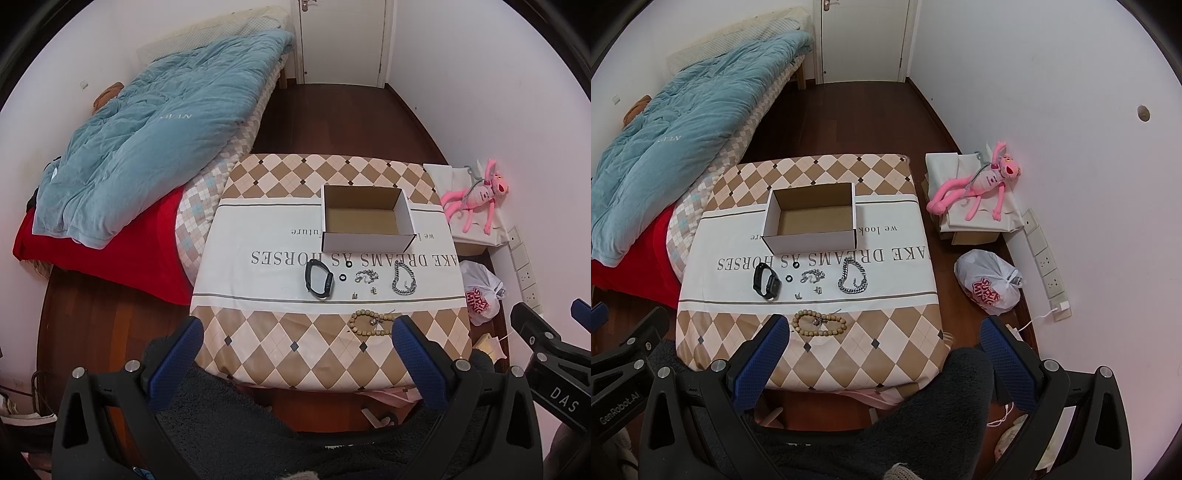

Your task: Organize jewelry

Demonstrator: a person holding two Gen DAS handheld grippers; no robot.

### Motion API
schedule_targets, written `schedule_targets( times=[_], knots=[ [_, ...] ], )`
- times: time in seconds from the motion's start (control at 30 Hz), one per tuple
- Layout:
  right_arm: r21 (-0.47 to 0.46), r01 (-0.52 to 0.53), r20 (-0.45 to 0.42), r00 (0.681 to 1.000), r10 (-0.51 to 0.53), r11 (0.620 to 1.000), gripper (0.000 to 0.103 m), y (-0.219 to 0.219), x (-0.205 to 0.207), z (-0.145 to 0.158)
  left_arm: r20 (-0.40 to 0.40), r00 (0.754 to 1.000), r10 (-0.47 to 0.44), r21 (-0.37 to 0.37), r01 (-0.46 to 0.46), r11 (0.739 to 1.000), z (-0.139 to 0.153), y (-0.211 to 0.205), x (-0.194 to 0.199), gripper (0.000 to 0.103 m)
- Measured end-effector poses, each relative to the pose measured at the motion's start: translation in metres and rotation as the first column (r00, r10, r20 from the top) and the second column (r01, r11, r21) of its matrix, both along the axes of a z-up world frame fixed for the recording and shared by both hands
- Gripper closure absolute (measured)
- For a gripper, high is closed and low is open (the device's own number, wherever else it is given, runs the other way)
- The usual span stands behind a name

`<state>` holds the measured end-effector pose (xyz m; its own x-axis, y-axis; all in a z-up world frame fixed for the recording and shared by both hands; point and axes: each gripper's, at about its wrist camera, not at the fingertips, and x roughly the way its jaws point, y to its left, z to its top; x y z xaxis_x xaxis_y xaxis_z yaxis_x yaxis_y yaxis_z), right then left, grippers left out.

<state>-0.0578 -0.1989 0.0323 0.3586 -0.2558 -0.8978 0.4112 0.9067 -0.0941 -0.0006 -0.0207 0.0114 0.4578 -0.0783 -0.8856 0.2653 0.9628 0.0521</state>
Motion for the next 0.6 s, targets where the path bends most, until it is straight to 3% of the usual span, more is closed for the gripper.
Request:
schedule_targets(
  times=[0.13, 0.47, 0.6],
  knots=[
    [0.001, -0.009, -0.003, 1.0, 0.009, 1.0, 0.0, 0.001, 0.002, 0.002, 0.001, 1.0, 0.004, -0.005, -0.004, 1.0, 0.001, 0.017, -0.003, 0.0],
    [0.004, -0.026, 0.014, 1.0, 0.026, 1.0, 0.0, 0.007, -0.003, 0.0, 0.011, 1.0, 0.012, 0.0, -0.012, 1.0, 0.009, 0.01, -0.004, 0.0],
    [0.002, -0.029, 0.017, 0.999, 0.029, 1.0, 0.0, 0.008, -0.004, 0.0, 0.013, 1.0, 0.013, -0.003, -0.013, 1.0, -0.001, 0.025, -0.009, 0.0]
  ],
)
